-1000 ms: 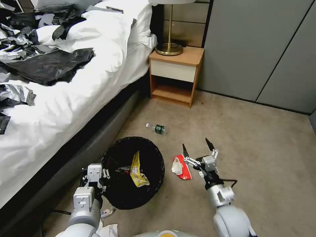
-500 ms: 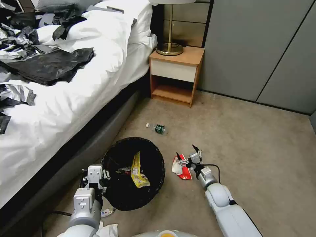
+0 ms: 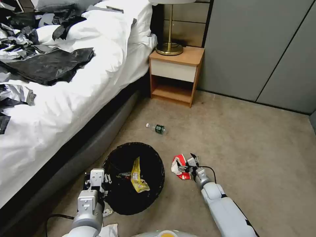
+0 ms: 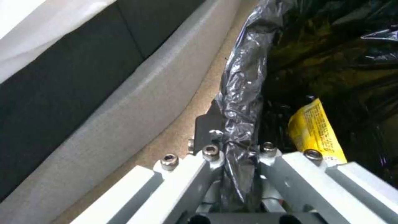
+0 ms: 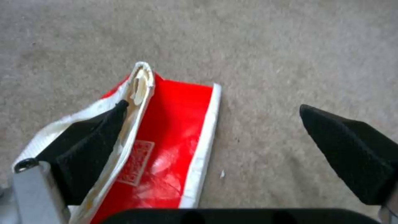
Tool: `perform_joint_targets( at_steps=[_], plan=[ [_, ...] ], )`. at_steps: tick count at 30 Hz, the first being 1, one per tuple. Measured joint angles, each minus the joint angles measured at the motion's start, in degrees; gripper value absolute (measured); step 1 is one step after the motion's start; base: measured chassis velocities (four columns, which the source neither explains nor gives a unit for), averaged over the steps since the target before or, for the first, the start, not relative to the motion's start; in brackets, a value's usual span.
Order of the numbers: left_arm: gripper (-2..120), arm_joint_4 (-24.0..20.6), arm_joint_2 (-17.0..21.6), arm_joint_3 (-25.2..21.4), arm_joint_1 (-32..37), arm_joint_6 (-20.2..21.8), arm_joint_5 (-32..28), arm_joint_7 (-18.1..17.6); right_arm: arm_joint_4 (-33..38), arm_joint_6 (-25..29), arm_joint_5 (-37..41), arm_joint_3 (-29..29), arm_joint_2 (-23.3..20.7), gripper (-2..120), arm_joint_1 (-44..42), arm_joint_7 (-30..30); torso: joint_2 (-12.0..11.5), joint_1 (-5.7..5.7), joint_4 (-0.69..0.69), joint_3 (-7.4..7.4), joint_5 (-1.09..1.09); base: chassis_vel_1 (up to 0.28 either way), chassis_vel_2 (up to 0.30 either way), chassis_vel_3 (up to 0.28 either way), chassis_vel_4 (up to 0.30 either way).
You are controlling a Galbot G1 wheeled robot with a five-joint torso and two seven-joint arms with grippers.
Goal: Pick up the trash bin, then pick up the garbage from the floor and place it into the trash bin.
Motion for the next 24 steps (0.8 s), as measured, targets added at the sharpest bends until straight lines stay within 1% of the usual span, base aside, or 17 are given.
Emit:
perform_joint_targets(
  at_steps=[6,15,16,18,19,20,21,22,23,24],
  plan=[
    [0,0.0,-0.2,0.2,0.2,0.0,0.4,0.0,-2.6,-0.6,1.1,-0.1,0.5,100,1.2,-1.1,0.0,0.00,0.01,0.00,0.02,0.000,0.000,0.000,0.000],
    [0,-0.1,-0.2,0.2,0.2,0.0,0.5,-0.1,-3.5,-0.5,1.2,-0.1,1.5,99,0.8,-1.2,0.0,0.00,0.01,0.00,0.01,0.000,0.000,0.000,0.000],
    [0,-0.1,-0.2,0.2,0.2,0.0,0.5,-0.1,-3.2,-0.4,1.0,-0.2,1.7,96,0.5,-1.2,0.0,0.00,0.00,0.00,0.01,0.000,0.000,0.000,0.000],
    [0,-0.1,-0.2,0.3,0.2,-0.1,0.5,-0.1,-1.9,-0.3,0.3,-0.4,1.9,86,-0.4,-1.1,0.0,0.00,0.00,0.00,0.01,0.000,0.000,0.000,0.000],
    [0,-0.1,-0.2,0.3,0.2,-0.1,0.5,-0.1,-1.9,-0.3,0.3,-0.4,1.9,86,-0.4,-1.1,0.0,0.00,0.00,0.00,0.01,0.000,0.000,0.000,0.000],
    [0,-0.1,-0.1,0.3,0.2,-0.1,0.5,-0.1,-1.4,-0.4,0.1,-0.5,2.0,83,-0.7,-1.1,0.0,0.00,0.01,0.00,0.01,0.000,0.000,0.000,0.000],
    [0,-0.2,-0.1,0.4,0.2,-0.1,0.5,-0.1,-1.0,-0.4,-0.2,-0.5,2.1,76,-0.9,-1.1,0.0,0.00,0.01,0.00,0.01,0.000,0.000,0.000,0.000],
    [0,-0.2,-0.1,0.5,0.2,-0.1,0.5,-0.1,-0.8,-0.4,-0.4,-0.6,2.1,71,-1.0,-1.0,0.0,0.00,0.01,0.00,0.02,0.000,0.000,0.000,0.000],
    [0,-0.2,-0.1,0.5,0.2,-0.1,0.5,-0.1,-0.8,-0.4,-0.4,-0.6,2.1,71,-1.0,-1.0,0.0,0.00,0.01,0.00,0.02,0.000,0.000,0.000,0.000],
    [0,-0.2,0.0,0.6,0.2,-0.1,0.5,-0.1,-0.7,-0.5,-0.6,-0.6,2.2,67,-1.2,-1.0,0.0,0.00,0.02,0.00,0.02,0.000,0.000,0.000,0.000]
  ],
)
